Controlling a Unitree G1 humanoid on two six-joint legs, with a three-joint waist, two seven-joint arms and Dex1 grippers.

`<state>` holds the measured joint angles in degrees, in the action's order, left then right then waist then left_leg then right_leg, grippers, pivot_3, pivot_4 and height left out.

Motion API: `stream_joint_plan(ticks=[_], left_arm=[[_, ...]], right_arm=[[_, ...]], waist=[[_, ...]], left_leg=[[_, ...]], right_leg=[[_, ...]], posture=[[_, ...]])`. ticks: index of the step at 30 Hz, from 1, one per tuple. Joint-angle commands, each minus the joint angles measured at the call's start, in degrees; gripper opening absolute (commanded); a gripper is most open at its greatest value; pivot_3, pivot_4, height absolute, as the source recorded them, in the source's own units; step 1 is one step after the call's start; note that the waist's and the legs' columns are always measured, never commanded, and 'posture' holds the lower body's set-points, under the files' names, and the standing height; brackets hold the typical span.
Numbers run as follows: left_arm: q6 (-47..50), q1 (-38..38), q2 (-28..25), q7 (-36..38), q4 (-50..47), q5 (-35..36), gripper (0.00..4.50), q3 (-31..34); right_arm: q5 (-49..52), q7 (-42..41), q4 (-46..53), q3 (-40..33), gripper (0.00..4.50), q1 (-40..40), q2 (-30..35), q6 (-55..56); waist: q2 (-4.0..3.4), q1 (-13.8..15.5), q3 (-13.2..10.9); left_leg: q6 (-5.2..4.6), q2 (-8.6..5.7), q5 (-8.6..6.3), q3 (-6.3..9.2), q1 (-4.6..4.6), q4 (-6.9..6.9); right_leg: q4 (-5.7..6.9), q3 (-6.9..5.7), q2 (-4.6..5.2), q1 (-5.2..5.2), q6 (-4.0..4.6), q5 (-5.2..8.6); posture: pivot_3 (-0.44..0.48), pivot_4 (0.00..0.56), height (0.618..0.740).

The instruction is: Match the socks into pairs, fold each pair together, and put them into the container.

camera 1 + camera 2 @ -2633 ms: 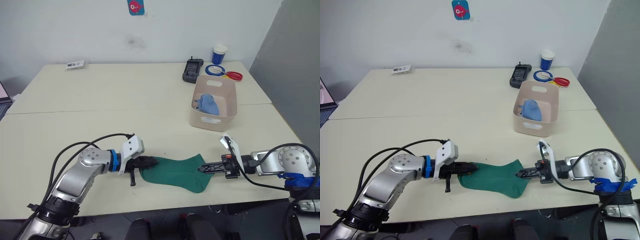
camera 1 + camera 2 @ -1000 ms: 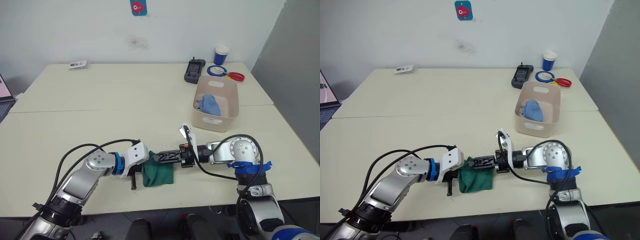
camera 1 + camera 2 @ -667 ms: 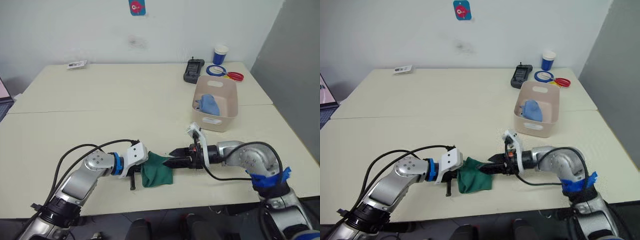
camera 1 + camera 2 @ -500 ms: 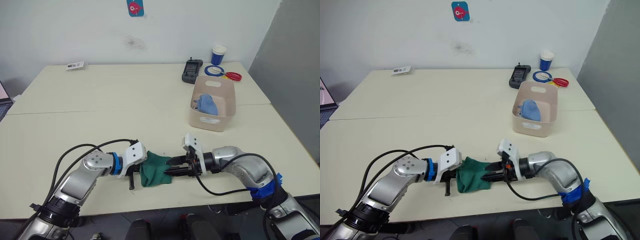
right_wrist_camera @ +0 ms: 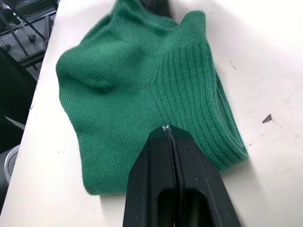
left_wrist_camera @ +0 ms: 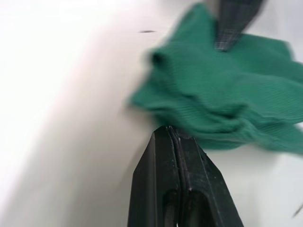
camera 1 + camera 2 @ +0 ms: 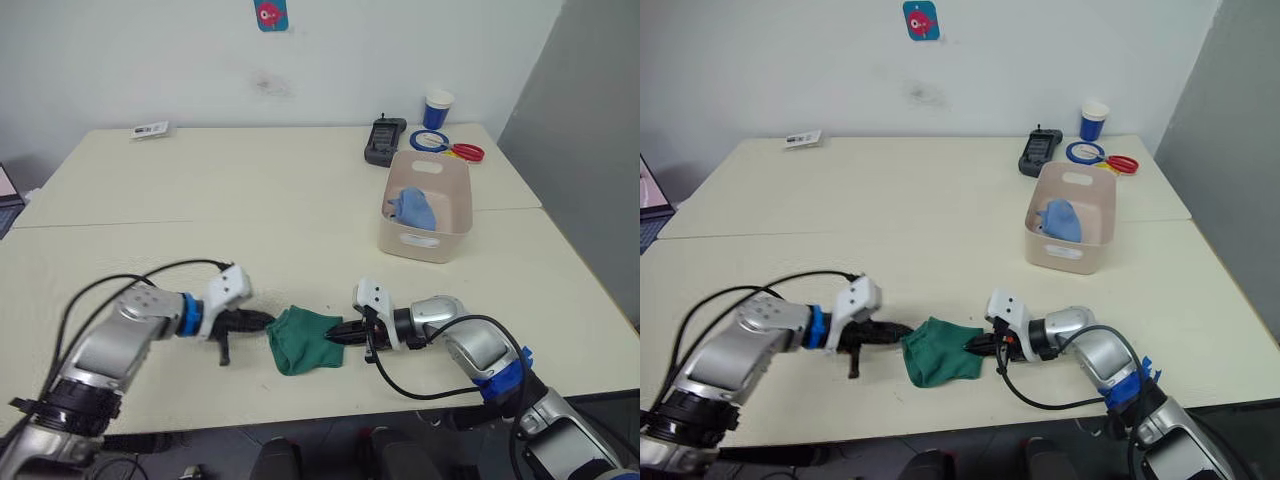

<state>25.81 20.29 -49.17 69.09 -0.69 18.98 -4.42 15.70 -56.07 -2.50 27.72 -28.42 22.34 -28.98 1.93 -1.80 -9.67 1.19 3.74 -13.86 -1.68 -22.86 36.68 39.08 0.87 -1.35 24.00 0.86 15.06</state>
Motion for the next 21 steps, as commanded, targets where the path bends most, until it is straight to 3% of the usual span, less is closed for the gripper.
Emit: stream_joint_plan(ticks=[1,4,6,14,19,21], left_arm=[[5.03,1.35,0.07,2.66,-7.45,7.34,0.00,2.61],[8.67,0.22,0.33,2.81,-13.17,10.58,0.00,1.92],[8.06,-1.32,0.47,2.06,-14.82,9.01,0.00,-0.06],[-10.95,-5.93,2.86,-3.94,-3.35,-8.51,0.00,-8.69],[-13.52,-7.88,3.51,-3.81,-0.53,-10.34,0.00,-9.81],[-12.82,-8.45,4.17,-4.40,-0.55,-9.71,0.00,-9.33]], right_arm=[[-2.03,0.29,-0.46,0.45,0.03,0.74,0.17,-1.32],[-2.01,0.27,-0.08,0.27,0.03,0.59,0.25,-2.05],[-1.66,0.44,0.39,-0.09,0.03,0.45,0.11,-2.88],[-0.48,0.18,4.31,-1.62,0.03,1.50,0.36,-7.37],[6.81,2.21,12.17,-7.60,0.03,1.30,0.07,-21.69],[11.34,4.32,15.50,-12.13,0.40,0.49,-0.32,-31.17]], waist=[[0.00,-0.09,0.00],[0.00,-0.16,0.00],[0.00,-0.14,0.00],[-0.01,0.19,0.00],[-0.02,0.20,0.02],[-0.04,0.20,0.02]], left_leg=[[0.00,-0.02,0.00,-0.05,-0.02,0.01],[0.00,-0.04,0.00,-0.12,-0.02,0.01],[0.01,-0.04,0.00,-0.12,-0.02,0.01],[0.01,-0.02,0.00,-0.04,-0.02,0.02],[0.01,-0.07,0.00,-0.11,-0.02,0.02],[0.01,-0.06,0.00,-0.11,-0.01,0.03]], right_leg=[[-0.02,0.04,0.00,0.01,-0.01,0.00],[-0.05,0.17,0.03,0.01,-0.02,-0.01],[-0.04,0.13,0.04,0.01,-0.02,-0.01],[0.01,0.07,0.07,0.01,0.00,-0.01],[0.00,0.07,0.30,-0.01,0.00,-0.01],[0.01,0.06,0.32,-0.03,0.00,-0.01]], posture=[[0.000,0.150,0.740],[0.000,0.150,0.740],[0.000,0.150,0.740],[0.000,0.150,0.740],[0.000,0.150,0.740],[0.000,0.150,0.740]])
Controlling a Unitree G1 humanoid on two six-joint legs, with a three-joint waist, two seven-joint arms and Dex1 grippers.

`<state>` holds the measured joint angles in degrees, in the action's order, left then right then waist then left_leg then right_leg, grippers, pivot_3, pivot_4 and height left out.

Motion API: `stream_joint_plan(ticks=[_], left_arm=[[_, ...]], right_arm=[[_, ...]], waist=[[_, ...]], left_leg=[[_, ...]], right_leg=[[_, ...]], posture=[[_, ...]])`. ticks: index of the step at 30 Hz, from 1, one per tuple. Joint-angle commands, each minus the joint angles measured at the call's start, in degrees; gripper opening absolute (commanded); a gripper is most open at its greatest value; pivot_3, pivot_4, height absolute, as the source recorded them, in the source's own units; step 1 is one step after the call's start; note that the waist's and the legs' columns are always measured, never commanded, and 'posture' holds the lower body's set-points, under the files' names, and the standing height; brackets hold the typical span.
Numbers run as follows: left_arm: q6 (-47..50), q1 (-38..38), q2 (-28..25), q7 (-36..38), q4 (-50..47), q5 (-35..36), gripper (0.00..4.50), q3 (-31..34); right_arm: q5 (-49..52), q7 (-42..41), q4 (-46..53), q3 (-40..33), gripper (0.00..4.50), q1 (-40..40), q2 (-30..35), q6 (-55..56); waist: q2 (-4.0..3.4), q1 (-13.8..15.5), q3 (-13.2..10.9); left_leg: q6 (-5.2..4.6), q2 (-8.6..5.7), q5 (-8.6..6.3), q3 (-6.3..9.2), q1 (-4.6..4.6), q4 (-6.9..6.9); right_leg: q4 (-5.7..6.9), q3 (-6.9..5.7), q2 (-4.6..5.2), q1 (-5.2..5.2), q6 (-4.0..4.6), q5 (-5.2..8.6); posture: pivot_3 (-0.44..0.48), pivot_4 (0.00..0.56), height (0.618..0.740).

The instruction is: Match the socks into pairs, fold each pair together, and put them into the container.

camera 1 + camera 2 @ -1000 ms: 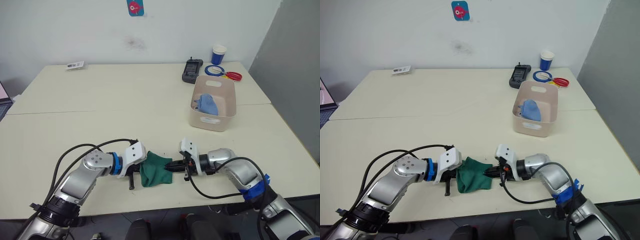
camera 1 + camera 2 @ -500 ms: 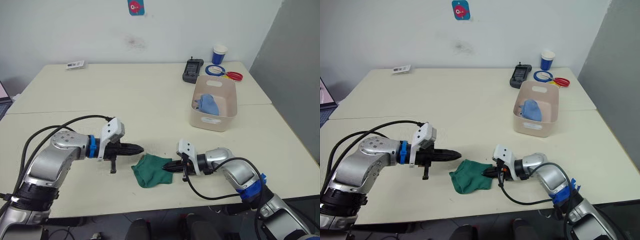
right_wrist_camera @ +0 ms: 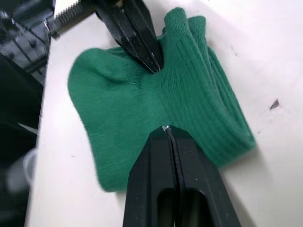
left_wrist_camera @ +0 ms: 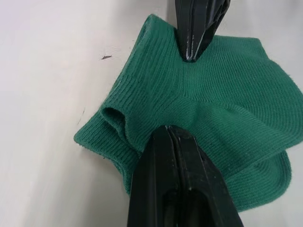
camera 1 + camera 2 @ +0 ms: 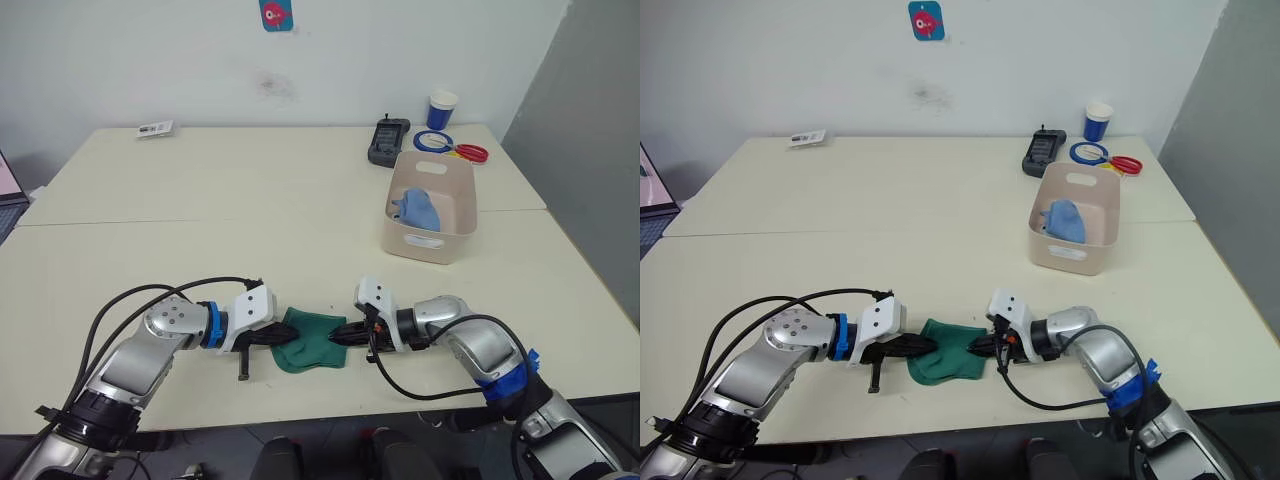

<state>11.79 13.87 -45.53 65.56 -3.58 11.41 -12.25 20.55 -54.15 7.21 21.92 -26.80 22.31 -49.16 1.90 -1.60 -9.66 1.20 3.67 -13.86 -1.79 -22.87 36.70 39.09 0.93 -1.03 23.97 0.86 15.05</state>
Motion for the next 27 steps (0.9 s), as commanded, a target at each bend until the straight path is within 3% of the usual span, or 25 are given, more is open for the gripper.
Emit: stream_joint_plan(ticks=[1,6,12,27], left_arm=[[1.28,-2.31,0.65,-0.90,2.39,-2.13,0.00,-1.45],[1.49,-3.55,0.46,-0.31,1.66,-2.11,0.00,-1.37],[2.25,-3.36,0.65,-0.60,1.19,-2.10,0.00,-0.98],[3.74,-5.29,-0.06,-1.04,-1.58,-1.50,0.00,0.19]], right_arm=[[8.59,3.93,7.02,-8.95,0.64,-1.84,-0.76,-16.30],[13.04,11.70,8.85,-19.69,2.32,-5.00,-4.14,-39.04],[16.58,19.29,4.00,-22.67,4.42,-4.77,-8.73,-43.34],[36.41,37.27,-9.15,-28.66,4.47,-6.42,-20.07,-43.34]], waist=[[-0.03,0.00,0.01],[-0.06,-0.04,0.09],[-0.09,-0.23,0.10],[-0.11,-0.37,0.13]], left_leg=[[0.00,0.00,0.00,0.00,0.00,0.00],[0.00,0.00,0.00,0.03,0.04,-0.02],[0.00,-0.02,0.00,0.03,0.04,-0.04],[-0.01,0.01,0.00,0.02,0.03,-0.09]], right_leg=[[0.00,0.00,0.01,0.00,0.00,0.00],[0.00,-0.02,0.02,-0.05,0.00,0.00],[-0.02,-0.02,0.01,-0.05,0.00,0.00],[-0.04,0.00,-0.05,-0.03,-0.01,0.00]], posture=[[0.000,0.150,0.740],[0.000,0.150,0.740],[0.000,0.150,0.740],[0.000,0.150,0.740]])
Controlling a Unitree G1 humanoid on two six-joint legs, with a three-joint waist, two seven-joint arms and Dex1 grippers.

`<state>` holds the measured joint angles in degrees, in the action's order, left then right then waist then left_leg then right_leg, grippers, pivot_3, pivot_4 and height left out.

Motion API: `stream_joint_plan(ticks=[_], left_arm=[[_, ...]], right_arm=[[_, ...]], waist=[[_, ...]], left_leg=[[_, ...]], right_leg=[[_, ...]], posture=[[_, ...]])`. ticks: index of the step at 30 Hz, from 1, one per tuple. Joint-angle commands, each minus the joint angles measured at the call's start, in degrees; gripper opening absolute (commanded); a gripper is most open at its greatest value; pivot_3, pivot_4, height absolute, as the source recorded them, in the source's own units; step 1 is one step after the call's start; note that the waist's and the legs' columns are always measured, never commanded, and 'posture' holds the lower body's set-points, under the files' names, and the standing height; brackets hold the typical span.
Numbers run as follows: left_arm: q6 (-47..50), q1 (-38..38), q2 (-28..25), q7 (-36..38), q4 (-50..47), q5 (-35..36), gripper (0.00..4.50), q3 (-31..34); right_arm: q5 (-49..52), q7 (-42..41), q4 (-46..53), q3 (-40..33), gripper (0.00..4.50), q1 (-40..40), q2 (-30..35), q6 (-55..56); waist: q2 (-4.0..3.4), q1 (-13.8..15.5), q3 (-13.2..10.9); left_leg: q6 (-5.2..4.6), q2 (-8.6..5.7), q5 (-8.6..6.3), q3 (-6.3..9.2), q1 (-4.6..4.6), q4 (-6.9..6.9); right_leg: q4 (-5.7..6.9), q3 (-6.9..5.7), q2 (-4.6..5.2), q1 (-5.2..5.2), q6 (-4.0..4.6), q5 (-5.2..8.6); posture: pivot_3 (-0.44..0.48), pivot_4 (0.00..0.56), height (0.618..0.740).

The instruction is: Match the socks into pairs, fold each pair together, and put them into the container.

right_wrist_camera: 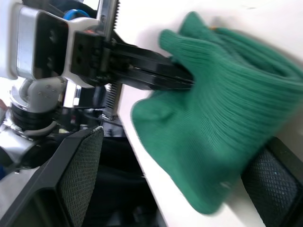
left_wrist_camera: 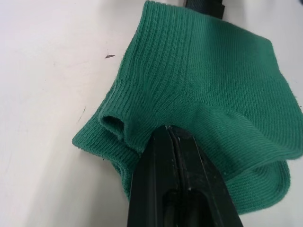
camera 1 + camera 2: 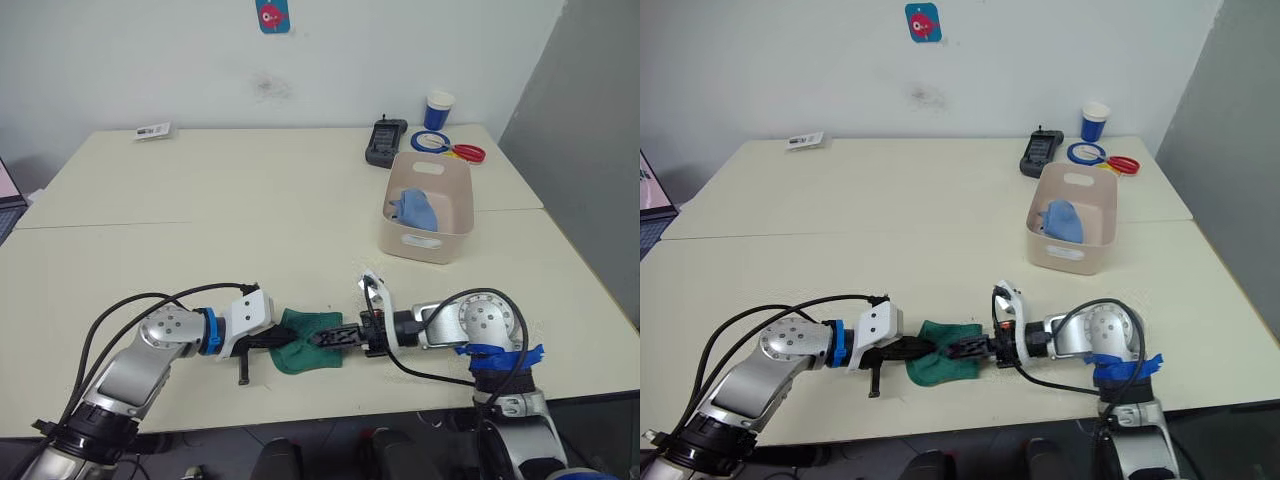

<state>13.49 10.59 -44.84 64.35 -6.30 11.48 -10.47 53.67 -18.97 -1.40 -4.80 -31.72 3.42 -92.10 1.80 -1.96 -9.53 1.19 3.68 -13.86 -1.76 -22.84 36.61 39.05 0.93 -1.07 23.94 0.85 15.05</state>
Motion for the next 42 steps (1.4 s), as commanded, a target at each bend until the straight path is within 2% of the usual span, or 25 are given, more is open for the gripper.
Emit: stream_joint_plan(ticks=[1,6,9,20,23,26,29,32,35,38,42], left_arm=[[2.11,-2.14,-0.81,0.16,1.00,-1.53,0.00,-1.48],[2.62,-2.95,-1.15,0.23,0.05,-1.23,0.00,-0.67],[3.15,-3.36,-1.31,0.52,-0.40,-0.92,0.00,-0.19],[6.72,-3.29,-1.35,1.61,-1.83,2.71,0.00,1.56],[7.92,-2.80,-1.08,1.95,-2.34,5.07,0.00,3.03],[13.19,-2.87,-2.04,2.82,-6.87,12.66,0.59,8.74],[22.26,-2.63,-4.37,2.76,-13.79,23.32,1.55,16.61],[28.95,-1.09,-7.76,2.38,-18.33,30.98,2.52,22.23],[33.42,2.47,-11.00,1.98,-20.01,35.87,3.50,25.05],[36.01,6.84,-11.40,-0.20,-19.33,38.36,4.48,25.23],[37.39,18.94,-7.43,-5.47,-14.93,40.26,4.48,23.55]], right_arm=[[3.07,2.77,-0.92,-2.33,4.47,-1.55,-1.77,-0.40],[-0.14,4.74,-0.64,-3.70,4.47,-0.97,-3.65,-0.40],[-1.84,4.99,-0.56,-3.71,3.89,-0.66,-4.41,0.01],[-5.52,4.34,0.06,-3.45,0.03,0.05,-4.75,0.52],[-5.75,4.14,0.49,-3.51,0.03,0.15,-4.65,0.57],[-5.99,3.96,2.07,-3.35,0.00,-0.19,-3.43,1.39],[-5.28,4.09,4.74,-5.31,0.00,-0.69,-3.02,0.70],[-3.14,3.13,9.46,-7.43,0.00,-1.43,-2.23,0.15],[-0.12,-0.68,15.59,-6.72,0.00,-2.21,2.06,0.08],[2.24,-1.44,18.14,-8.32,0.00,-2.73,3.99,-0.40],[5.96,0.08,20.51,-14.24,0.00,-7.24,5.71,-0.35]], waist=[[0.00,-0.01,0.00],[0.00,-0.04,0.00],[0.00,-0.09,0.00],[0.00,-0.40,0.00],[0.00,-0.41,0.00],[0.01,-0.46,-0.03],[0.21,-0.50,-0.18],[0.20,-0.45,-0.21],[0.17,-0.33,-0.25],[0.17,-0.34,-0.25],[0.23,0.08,-0.41]], left_leg=[[0.00,0.00,0.00,-0.01,0.00,0.00],[0.00,0.01,0.00,-0.01,-0.01,-0.07],[0.00,0.01,0.00,-0.02,0.00,-0.16],[0.00,0.02,0.00,-0.03,0.00,-0.30],[0.00,0.02,0.00,-0.02,0.00,-0.31],[0.00,0.02,0.00,-0.02,-0.02,-0.31],[0.00,0.03,0.00,0.03,-0.14,-0.31],[0.00,0.02,0.00,0.09,-0.15,-0.31],[0.00,-0.04,0.00,0.09,-0.14,-0.31],[0.00,-0.09,0.00,0.09,-0.10,-0.31],[0.02,-0.07,0.02,0.10,-0.13,-0.30]], right_leg=[[0.00,0.01,0.00,0.00,0.00,0.00],[-0.02,0.01,0.00,0.04,0.00,0.00],[-0.03,0.02,0.00,0.08,0.00,0.00],[-0.08,0.04,-0.04,0.13,0.01,0.01],[-0.08,0.03,-0.04,0.13,0.01,0.02],[-0.08,0.02,-0.04,0.15,0.02,0.02],[-0.09,-0.02,-0.04,0.23,0.02,0.02],[-0.14,-0.05,-0.04,0.23,0.01,0.02],[-0.17,-0.03,-0.04,0.20,0.00,0.03],[-0.19,0.01,-0.04,0.17,0.00,0.03],[-0.12,-0.08,-0.26,0.18,0.00,0.03]], posture=[[0.000,0.150,0.740],[0.000,0.150,0.740],[0.000,0.150,0.740],[0.000,0.150,0.740],[0.000,0.150,0.740],[0.000,0.150,0.740],[0.000,0.150,0.740],[0.000,0.150,0.740],[0.000,0.150,0.740],[0.000,0.150,0.740],[0.000,0.150,0.740]])
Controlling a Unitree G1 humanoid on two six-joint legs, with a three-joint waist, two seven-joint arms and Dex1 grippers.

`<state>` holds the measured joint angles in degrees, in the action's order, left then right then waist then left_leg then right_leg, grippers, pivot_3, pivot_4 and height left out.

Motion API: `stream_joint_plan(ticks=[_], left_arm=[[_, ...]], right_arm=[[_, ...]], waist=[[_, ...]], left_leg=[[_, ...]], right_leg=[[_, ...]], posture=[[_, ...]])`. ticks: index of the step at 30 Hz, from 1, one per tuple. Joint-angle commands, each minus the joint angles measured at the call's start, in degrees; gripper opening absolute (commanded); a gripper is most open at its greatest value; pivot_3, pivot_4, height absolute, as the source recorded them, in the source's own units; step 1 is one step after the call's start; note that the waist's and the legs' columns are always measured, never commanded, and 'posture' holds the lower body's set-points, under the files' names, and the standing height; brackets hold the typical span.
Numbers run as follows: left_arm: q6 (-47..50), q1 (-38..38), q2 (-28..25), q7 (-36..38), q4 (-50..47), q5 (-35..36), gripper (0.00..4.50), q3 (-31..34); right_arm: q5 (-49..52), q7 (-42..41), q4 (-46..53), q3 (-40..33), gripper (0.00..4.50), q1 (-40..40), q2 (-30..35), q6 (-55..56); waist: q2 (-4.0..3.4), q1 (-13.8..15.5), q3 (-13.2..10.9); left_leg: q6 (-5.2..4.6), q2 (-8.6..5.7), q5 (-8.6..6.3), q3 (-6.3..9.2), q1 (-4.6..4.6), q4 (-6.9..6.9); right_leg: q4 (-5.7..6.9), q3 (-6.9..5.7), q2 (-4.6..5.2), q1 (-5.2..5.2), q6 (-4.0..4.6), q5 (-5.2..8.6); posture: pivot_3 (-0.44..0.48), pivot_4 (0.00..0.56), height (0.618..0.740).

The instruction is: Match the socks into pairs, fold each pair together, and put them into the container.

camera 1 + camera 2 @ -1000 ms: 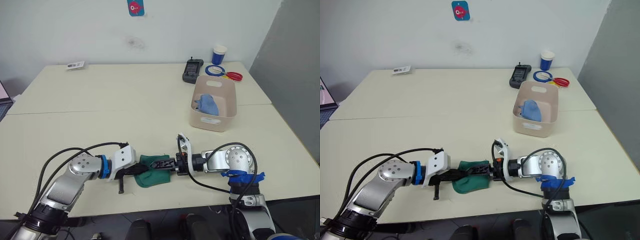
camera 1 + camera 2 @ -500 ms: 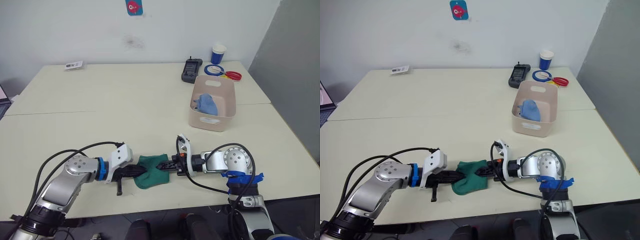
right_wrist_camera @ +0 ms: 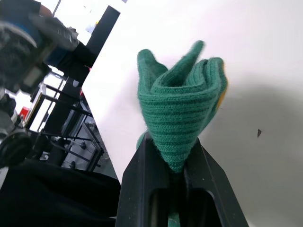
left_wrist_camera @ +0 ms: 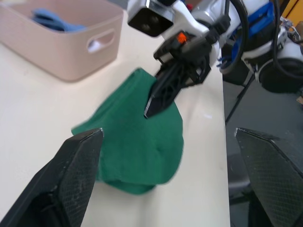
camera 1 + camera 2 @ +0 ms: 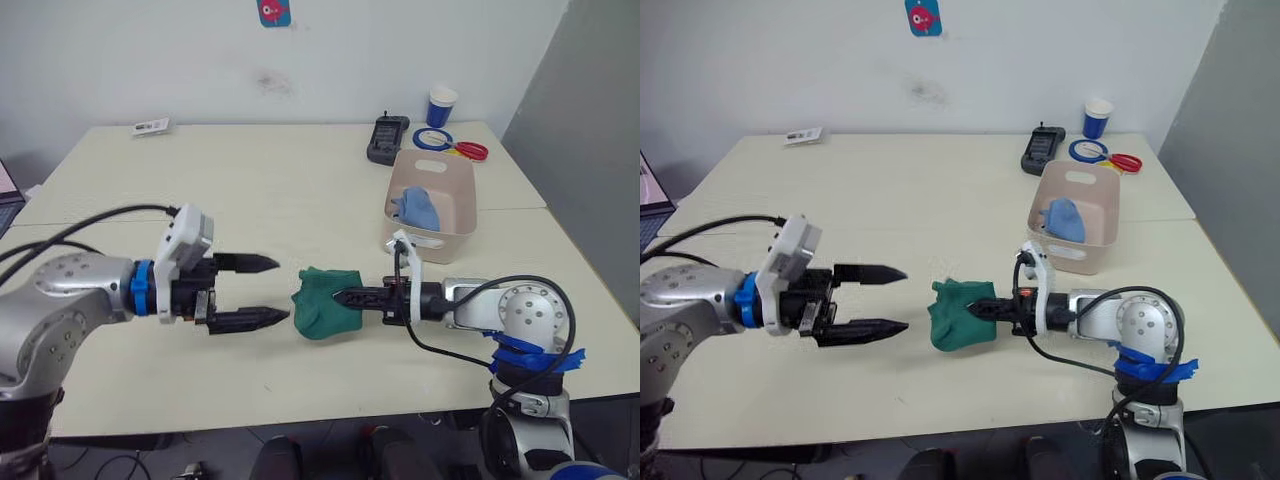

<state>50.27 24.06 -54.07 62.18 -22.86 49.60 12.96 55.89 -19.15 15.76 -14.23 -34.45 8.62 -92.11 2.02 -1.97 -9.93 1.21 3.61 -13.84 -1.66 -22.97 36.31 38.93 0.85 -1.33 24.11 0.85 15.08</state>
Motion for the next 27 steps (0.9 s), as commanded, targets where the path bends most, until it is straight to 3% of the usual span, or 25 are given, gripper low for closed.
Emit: stream_joint_plan(ticks=[1,3,6,10,14,17,21,27], left_arm=[[1.01,7.22,2.70,-4.25,2.17,2.36,4.48,-0.18],[1.34,11.28,5.67,-7.65,3.25,2.57,4.48,-0.74],[0.04,16.30,10.63,-12.75,5.52,0.52,4.48,-2.29],[-2.43,18.58,14.00,-13.64,7.37,-2.85,4.48,-5.72],[-6.01,19.57,17.76,-15.43,8.44,-6.82,4.48,-8.93],[-8.63,20.80,20.88,-17.13,9.92,-9.48,4.48,-10.19],[-10.24,21.97,22.51,-16.97,11.60,-11.53,4.48,-10.89],[-10.32,20.92,22.58,-16.31,10.60,-12.19,4.48,-10.67]], right_arm=[[4.21,0.76,3.04,-6.34,0.00,-5.98,0.58,-0.34],[4.25,1.94,0.97,-9.67,0.00,-10.36,2.18,0.69],[-0.71,0.67,-3.79,-9.59,0.00,-17.04,10.58,7.81],[-18.42,-9.35,-12.89,5.10,0.00,-21.08,26.25,29.85],[-40.21,-14.05,-29.47,19.85,0.00,-24.65,33.29,57.55],[-51.68,-17.02,-41.21,27.86,0.00,-26.31,33.88,74.85],[-62.01,-15.72,-55.02,33.61,0.00,-29.13,30.88,88.78],[-73.14,-17.80,-64.59,40.38,0.00,-32.09,28.23,101.84]], waist=[[0.00,0.11,-0.01],[-0.01,-0.01,-0.01],[-0.01,0.15,-0.03],[0.00,0.28,-0.03],[0.02,-0.07,-0.04],[0.03,-0.09,-0.04],[0.01,-0.28,-0.06],[-0.05,-0.23,-0.11]], left_leg=[[0.00,0.00,0.00,0.00,0.00,0.00],[0.00,0.00,0.00,-0.03,0.03,0.00],[0.00,-0.01,0.00,-0.06,-0.04,0.01],[0.00,-0.07,0.00,-0.13,-0.07,-0.03],[-0.01,-0.06,0.00,-0.24,-0.05,-0.06],[0.01,-0.03,0.01,-0.26,-0.05,-0.07],[0.19,0.01,0.11,-0.28,-0.01,-0.08],[0.33,-0.01,0.19,-0.28,-0.02,-0.10]], right_leg=[[0.02,0.02,-0.02,0.00,0.00,0.00],[0.02,0.06,-0.02,-0.02,0.00,-0.01],[-0.02,0.07,-0.01,0.00,0.00,-0.01],[-0.18,0.12,0.03,0.00,-0.03,0.01],[-0.25,0.28,0.02,0.01,-0.09,0.05],[-0.23,0.31,0.06,0.05,-0.09,0.05],[-0.11,0.36,0.10,0.09,-0.07,0.04],[-0.05,0.31,0.24,0.11,-0.06,0.05]], posture=[[0.000,0.150,0.740],[0.000,0.150,0.740],[0.000,0.150,0.740],[0.000,0.150,0.740],[0.000,0.150,0.740],[0.000,0.150,0.740],[0.000,0.150,0.740],[0.000,0.150,0.740]])
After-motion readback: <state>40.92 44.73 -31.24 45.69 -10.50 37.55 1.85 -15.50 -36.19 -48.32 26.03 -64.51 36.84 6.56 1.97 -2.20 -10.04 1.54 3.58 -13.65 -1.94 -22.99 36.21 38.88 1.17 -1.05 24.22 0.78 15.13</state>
